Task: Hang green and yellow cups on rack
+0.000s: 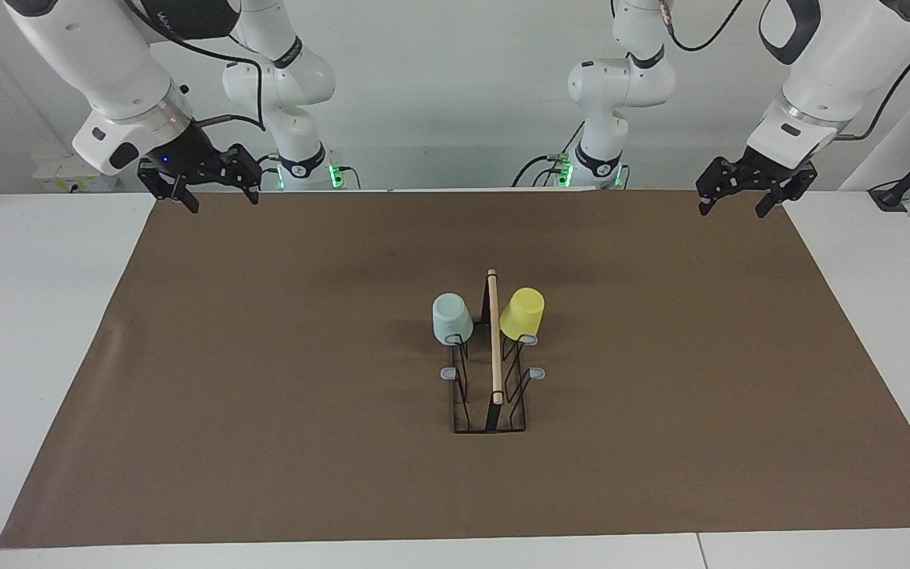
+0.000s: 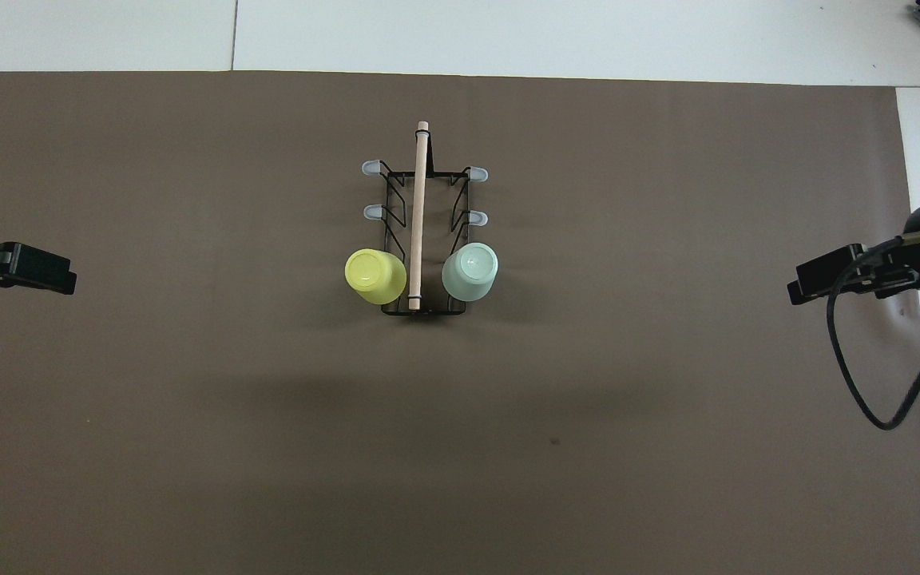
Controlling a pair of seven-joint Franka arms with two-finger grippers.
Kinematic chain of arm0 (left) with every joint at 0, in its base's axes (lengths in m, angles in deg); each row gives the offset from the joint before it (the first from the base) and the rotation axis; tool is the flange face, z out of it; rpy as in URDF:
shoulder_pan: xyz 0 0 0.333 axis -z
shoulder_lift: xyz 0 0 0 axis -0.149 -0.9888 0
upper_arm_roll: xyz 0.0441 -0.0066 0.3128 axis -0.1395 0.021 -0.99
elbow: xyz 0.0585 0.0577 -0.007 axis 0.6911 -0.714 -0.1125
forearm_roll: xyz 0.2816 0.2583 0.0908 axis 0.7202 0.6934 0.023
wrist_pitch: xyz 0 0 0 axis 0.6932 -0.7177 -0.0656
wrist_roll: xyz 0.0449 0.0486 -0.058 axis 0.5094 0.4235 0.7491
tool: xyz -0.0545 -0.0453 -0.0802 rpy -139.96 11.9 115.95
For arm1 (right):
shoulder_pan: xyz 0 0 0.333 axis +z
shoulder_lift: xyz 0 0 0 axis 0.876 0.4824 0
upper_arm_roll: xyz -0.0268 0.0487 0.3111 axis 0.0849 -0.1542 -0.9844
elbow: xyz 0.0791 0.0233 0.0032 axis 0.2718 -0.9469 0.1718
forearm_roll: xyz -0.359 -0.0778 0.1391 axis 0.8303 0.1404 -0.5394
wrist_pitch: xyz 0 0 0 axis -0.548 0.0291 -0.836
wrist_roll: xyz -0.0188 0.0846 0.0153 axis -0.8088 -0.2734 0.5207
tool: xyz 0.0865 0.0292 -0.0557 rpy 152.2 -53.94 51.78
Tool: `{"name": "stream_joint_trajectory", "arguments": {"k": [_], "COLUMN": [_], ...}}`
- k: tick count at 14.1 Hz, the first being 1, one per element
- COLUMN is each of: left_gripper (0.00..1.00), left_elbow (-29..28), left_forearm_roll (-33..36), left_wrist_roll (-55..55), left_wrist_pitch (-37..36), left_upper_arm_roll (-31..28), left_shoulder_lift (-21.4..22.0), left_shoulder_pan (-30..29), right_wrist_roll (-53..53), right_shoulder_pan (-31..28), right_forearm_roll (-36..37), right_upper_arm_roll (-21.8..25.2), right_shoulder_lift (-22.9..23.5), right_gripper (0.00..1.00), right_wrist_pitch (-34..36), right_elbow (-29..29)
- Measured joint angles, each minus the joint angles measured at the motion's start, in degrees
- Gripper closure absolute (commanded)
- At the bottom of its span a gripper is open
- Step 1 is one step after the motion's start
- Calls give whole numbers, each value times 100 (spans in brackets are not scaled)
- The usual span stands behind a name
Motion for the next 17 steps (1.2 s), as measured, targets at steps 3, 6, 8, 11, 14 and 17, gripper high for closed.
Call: {"name": "stream_joint_trajectory", "arguments": {"k": [3,6,8,11,14,17], "left_gripper": [0,0,0,0,0,0], "left_elbow": [-5,-6,-6,-6,-6,-7], "left_forearm_roll": [0,0,0,0,0,0], "left_wrist_roll": [0,0,0,0,0,0], "left_wrist_pitch": [8,11,15,17,17,17], "left_upper_arm_roll": [0,0,11,30,12,5], "left_shoulder_lift": [0,0,1,1,1,1], "left_shoulder_pan": [0,0,7,31,29,28], "right_wrist_roll": [0,0,0,0,0,-89], "right_shoulder_pan": [0,0,0,-1,-13,-36], "right_forearm_roll": [0,0,0,1,34,72], "right_upper_arm_roll": [0,0,0,0,3,8], "right_shoulder_lift": [0,0,0,0,0,0], "right_gripper": [0,0,0,0,0,0], "right_wrist_pitch": [0,0,0,-1,-1,-5], "right_elbow": [2,4,5,8,21,24]}}
